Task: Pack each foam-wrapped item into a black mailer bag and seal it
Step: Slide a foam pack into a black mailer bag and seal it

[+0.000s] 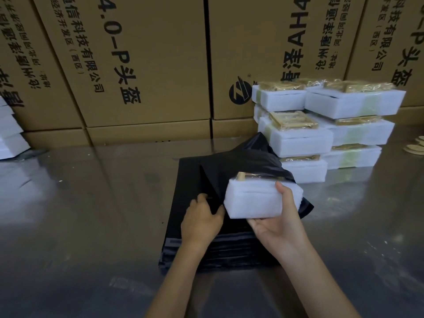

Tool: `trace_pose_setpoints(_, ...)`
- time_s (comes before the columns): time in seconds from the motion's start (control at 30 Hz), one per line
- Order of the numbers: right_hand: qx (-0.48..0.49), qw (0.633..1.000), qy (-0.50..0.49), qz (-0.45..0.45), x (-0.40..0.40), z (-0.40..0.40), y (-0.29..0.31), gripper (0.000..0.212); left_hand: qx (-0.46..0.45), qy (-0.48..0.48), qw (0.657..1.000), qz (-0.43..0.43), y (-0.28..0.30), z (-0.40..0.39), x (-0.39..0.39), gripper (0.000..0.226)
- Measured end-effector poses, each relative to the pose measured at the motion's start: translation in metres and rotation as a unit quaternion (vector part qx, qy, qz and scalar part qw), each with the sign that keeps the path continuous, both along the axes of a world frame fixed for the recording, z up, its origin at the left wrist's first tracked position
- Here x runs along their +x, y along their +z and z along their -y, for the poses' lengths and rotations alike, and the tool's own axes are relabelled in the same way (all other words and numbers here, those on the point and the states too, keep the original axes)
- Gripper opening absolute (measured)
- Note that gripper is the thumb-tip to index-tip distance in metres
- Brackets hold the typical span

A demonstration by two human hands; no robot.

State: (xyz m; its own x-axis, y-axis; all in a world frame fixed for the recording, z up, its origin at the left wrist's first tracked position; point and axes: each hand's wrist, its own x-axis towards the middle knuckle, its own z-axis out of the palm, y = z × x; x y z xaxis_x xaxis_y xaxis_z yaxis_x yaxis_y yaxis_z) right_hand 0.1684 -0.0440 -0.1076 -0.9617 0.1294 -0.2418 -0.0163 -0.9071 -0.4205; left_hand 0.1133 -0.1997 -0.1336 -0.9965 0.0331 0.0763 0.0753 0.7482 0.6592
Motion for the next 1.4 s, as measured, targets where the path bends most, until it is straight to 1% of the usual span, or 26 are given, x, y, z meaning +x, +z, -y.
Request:
trace_pose_setpoints(0.07,-0.009,1.0,0.0,0.005,-0.002,0.01,0.001,0.058,0.075,-0.019,0.997,0.028,0.005,-0.003,0.002,0.061)
trace_pose_setpoints(0.1,-0.016,1.0,-0.001,0.003,-0.003,0.014,0.002,0.058,0.146,-0.027,0.987,0.054,0.009,-0.003,0.003,0.06)
trace_pose_setpoints(0.13,-0.023,1.0,-0.003,-0.002,-0.005,0.018,0.004,0.058,0.247,-0.036,0.964,0.094,0.013,-0.003,0.003,0.061)
trace_pose_setpoints(0.17,-0.03,1.0,-0.006,-0.008,-0.006,0.021,0.006,0.057,0.366,-0.055,0.918,0.143,0.017,-0.002,0.004,0.061)
trace_pose_setpoints(0.2,-0.035,0.999,-0.007,-0.013,-0.007,0.024,0.009,0.057,0.472,-0.087,0.856,0.191,0.018,0.001,0.004,0.06)
trace_pose_setpoints(0.23,-0.039,0.999,-0.008,-0.018,-0.008,0.028,0.012,0.057,0.541,-0.121,0.799,0.231,0.018,0.005,0.004,0.062)
trace_pose_setpoints(0.27,-0.043,0.999,-0.007,-0.021,-0.009,0.031,0.015,0.057,0.571,-0.152,0.765,0.257,0.017,0.01,0.005,0.065)
trace_pose_setpoints(0.3,-0.045,0.999,-0.004,-0.022,-0.01,0.035,0.017,0.057,0.576,-0.179,0.75,0.273,0.017,0.014,0.006,0.067)
trace_pose_setpoints(0.37,-0.043,0.999,0.006,-0.023,-0.012,0.041,0.021,0.058,0.568,-0.22,0.742,0.281,0.014,0.019,0.006,0.066)
trace_pose_setpoints(0.43,-0.042,0.999,0.009,-0.023,-0.012,0.046,0.024,0.058,0.583,-0.23,0.73,0.272,0.013,0.021,0.005,0.063)
trace_pose_setpoints(0.5,-0.041,0.999,0.005,-0.028,-0.012,0.048,0.026,0.058,0.602,-0.177,0.739,0.244,0.015,0.022,0.003,0.059)
trace_pose_setpoints(0.53,-0.039,0.999,0.004,-0.032,-0.01,0.048,0.026,0.057,0.6,-0.133,0.757,0.22,0.015,0.022,0.001,0.056)
trace_pose_setpoints(0.6,-0.034,0.999,0.003,-0.033,-0.008,0.05,0.024,0.057,0.556,-0.047,0.814,0.16,0.013,0.019,0.001,0.056)
trace_pose_setpoints(0.63,-0.032,0.999,0.003,-0.032,-0.007,0.052,0.022,0.057,0.528,-0.02,0.84,0.128,0.012,0.016,0.001,0.048)
trace_pose_setpoints(0.7,-0.028,0.999,0.006,-0.027,-0.007,0.055,0.018,0.057,0.482,0.003,0.873,0.082,0.011,0.012,0.004,0.019)
trace_pose_setpoints(0.73,-0.027,0.999,0.008,-0.024,-0.008,0.056,0.017,0.056,0.458,-0.002,0.886,0.078,0.012,0.011,0.007,0.015)
trace_pose_setpoints(0.8,-0.025,1.0,0.011,-0.014,-0.013,0.057,0.016,0.054,0.407,-0.026,0.906,0.112,0.015,0.013,0.012,0.026)
trace_pose_setpoints(0.9,-0.015,1.0,0.004,0.003,-0.026,0.052,0.016,0.051,0.343,-0.042,0.923,0.168,0.022,0.022,0.014,0.024)
trace_pose_setpoints(1.07,0.01,1.0,-0.005,0.017,-0.051,0.046,0.004,0.046,0.328,-0.063,0.919,0.21,0.029,0.048,0.007,0.013)
trace_pose_setpoints(1.2,0.047,0.999,-0.005,0.015,-0.062,0.047,-0.011,0.05,0.244,-0.092,0.927,0.268,0.03,0.057,0.008,0.006)
trace_pose_setpoints(1.23,0.058,0.998,0.0,0.011,-0.062,0.047,-0.014,0.051,0.236,-0.088,0.927,0.278,0.03,0.058,0.008,0.007)
trace_pose_setpoints(1.27,0.069,0.998,0.003,0.006,-0.062,0.047,-0.016,0.052,0.234,-0.077,0.93,0.273,0.032,0.058,0.009,0.014)
trace_pose_setpoints(1.3,0.079,0.997,0.008,0.003,-0.062,0.047,-0.018,0.052,0.233,-0.061,0.941,0.238,0.034,0.056,0.009,0.025)
trace_pose_setpoints(1.33,0.089,0.996,0.012,0.001,-0.062,0.047,-0.019,0.051,0.223,-0.046,0.959,0.17,0.036,0.052,0.009,0.041)
trace_pose_setpoints(1.37,0.1,0.995,0.016,-0.001,-0.061,0.047,-0.02,0.052,0.186,-0.034,0.979,0.077,0.039,0.046,0.009,0.055)
trace_pose_setpoints(1.4,0.11,0.994,0.024,-0.003,-0.061,0.046,-0.021,0.054,0.115,-0.024,0.993,-0.017,0.042,0.035,0.009,0.071)
